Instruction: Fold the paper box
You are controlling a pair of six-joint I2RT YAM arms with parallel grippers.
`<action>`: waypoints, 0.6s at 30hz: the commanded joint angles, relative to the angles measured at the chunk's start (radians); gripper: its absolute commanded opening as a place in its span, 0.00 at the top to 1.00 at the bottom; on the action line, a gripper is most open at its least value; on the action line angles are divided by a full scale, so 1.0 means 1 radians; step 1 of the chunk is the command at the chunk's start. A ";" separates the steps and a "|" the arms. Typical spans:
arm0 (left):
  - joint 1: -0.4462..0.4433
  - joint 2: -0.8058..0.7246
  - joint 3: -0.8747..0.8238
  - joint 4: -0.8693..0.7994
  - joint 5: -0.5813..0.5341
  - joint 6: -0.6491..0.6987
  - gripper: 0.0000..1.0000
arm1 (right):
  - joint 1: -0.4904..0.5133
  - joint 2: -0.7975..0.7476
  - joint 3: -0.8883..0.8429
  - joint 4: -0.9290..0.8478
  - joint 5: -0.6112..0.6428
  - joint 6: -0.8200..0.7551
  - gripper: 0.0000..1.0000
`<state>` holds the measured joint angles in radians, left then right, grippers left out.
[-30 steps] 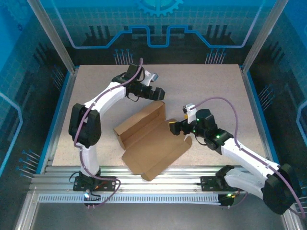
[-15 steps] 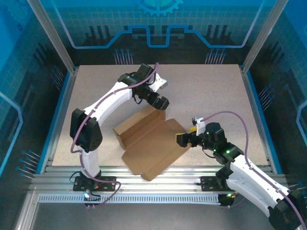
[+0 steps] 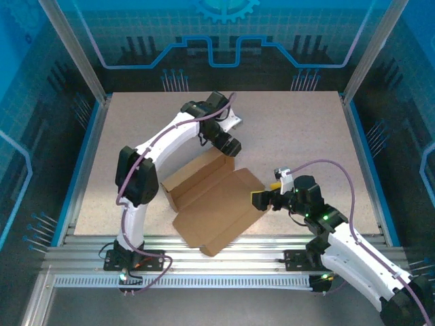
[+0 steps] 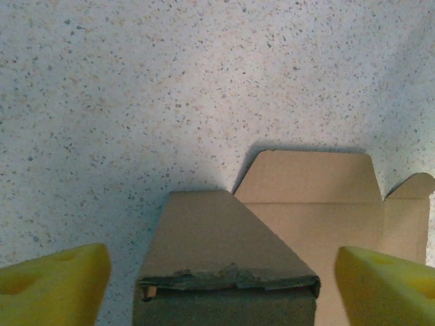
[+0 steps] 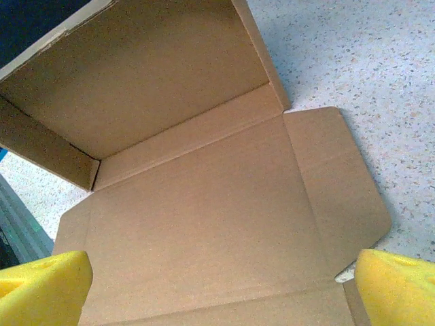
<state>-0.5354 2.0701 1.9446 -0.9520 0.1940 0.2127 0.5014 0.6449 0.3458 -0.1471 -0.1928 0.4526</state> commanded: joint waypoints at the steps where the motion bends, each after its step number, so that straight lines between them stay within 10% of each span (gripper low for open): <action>1: -0.003 0.018 0.050 -0.054 -0.009 0.007 0.23 | -0.018 -0.011 -0.010 -0.018 -0.014 0.008 0.00; 18: 0.130 -0.027 0.028 0.075 0.232 -0.243 0.43 | -0.097 -0.050 0.079 -0.129 -0.035 0.073 0.01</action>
<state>-0.4557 2.1139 2.0109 -0.9512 0.3077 0.0807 0.4347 0.6060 0.3676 -0.2279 -0.2008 0.4896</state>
